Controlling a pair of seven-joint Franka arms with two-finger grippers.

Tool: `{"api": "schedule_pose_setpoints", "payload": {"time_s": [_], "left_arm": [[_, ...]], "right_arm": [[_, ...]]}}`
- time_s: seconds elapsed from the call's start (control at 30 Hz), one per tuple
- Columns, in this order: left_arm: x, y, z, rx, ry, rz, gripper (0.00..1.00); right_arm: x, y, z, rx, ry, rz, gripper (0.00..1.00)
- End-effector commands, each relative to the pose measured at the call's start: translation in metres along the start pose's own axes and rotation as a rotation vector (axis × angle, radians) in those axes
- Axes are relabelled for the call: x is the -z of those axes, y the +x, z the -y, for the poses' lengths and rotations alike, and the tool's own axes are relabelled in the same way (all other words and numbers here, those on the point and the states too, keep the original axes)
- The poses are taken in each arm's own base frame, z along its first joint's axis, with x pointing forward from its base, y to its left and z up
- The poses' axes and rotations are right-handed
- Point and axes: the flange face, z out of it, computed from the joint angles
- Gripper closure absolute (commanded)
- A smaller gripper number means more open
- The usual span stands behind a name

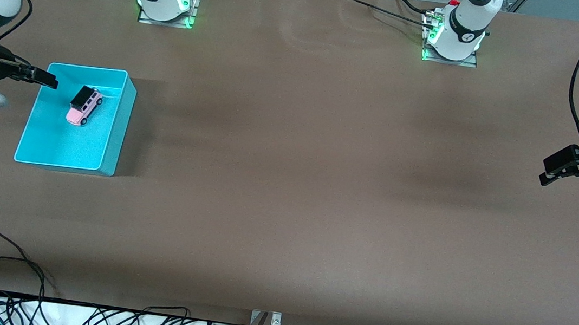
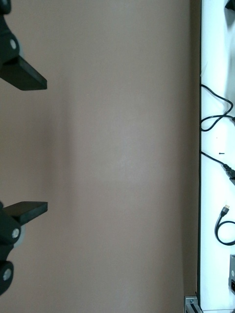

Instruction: Wind and store pink jeep toy

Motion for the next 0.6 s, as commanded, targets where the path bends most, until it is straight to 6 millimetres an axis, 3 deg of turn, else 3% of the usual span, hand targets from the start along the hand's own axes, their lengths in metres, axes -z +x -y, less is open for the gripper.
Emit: {"api": "schedule_pose_setpoints", "payload": {"time_s": [0.0, 0.2, 0.4, 0.57], "left_arm": [[0.004, -0.006, 0.003, -0.01, -0.01, 0.012, 0.0], [0.001, -0.009, 0.002, -0.011, -0.011, 0.043, 0.0], [-0.001, -0.009, 0.002, -0.011, -0.009, 0.047, 0.0], [-0.002, -0.009, 0.002, -0.011, -0.009, 0.049, 0.0]], "right_arm": [[0.04, 0.002, 0.011, 0.003, 0.051, -0.021, 0.0], [0.063, 0.007, 0.029, -0.065, 0.08, -0.063, 0.0], [0.083, 0.011, 0.063, -0.087, 0.086, -0.049, 0.0], [0.087, 0.01, 0.084, -0.103, 0.082, -0.04, 0.0]]}}
